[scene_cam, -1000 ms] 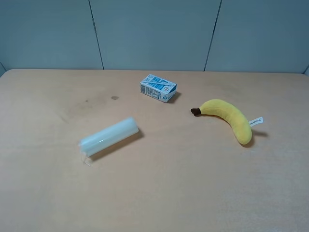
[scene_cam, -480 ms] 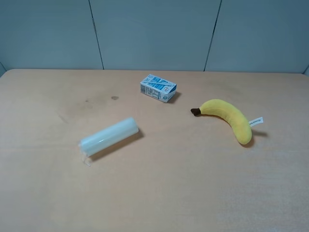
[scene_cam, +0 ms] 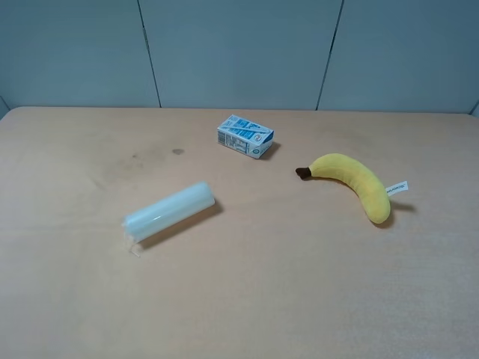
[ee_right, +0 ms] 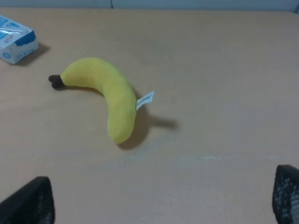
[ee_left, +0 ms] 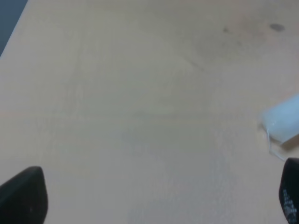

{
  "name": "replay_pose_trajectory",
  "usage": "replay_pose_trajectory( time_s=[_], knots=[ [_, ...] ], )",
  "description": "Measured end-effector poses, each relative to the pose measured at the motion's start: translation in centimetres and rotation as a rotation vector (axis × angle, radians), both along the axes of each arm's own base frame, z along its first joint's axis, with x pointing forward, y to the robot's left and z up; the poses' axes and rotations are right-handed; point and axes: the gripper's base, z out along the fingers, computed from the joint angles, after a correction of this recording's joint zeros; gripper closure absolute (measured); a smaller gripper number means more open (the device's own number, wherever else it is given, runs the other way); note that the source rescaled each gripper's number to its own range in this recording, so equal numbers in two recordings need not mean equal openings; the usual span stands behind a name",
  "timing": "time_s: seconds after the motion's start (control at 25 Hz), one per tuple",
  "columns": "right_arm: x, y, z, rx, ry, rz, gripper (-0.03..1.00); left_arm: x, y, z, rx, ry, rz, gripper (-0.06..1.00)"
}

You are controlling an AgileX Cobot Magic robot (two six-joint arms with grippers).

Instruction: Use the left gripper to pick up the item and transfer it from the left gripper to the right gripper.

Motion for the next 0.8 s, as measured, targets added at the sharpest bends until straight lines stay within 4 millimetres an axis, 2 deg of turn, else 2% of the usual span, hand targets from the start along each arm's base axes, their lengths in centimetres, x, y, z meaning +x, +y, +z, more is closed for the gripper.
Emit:
replay_pose_trajectory(
  time_s=[0.8],
  knots=[
    [0.0,0.04,0.0,0.005,0.0,0.003,-0.03,0.0,0.0,0.0,0.0,0.0,0.0,-0.06]
  ],
)
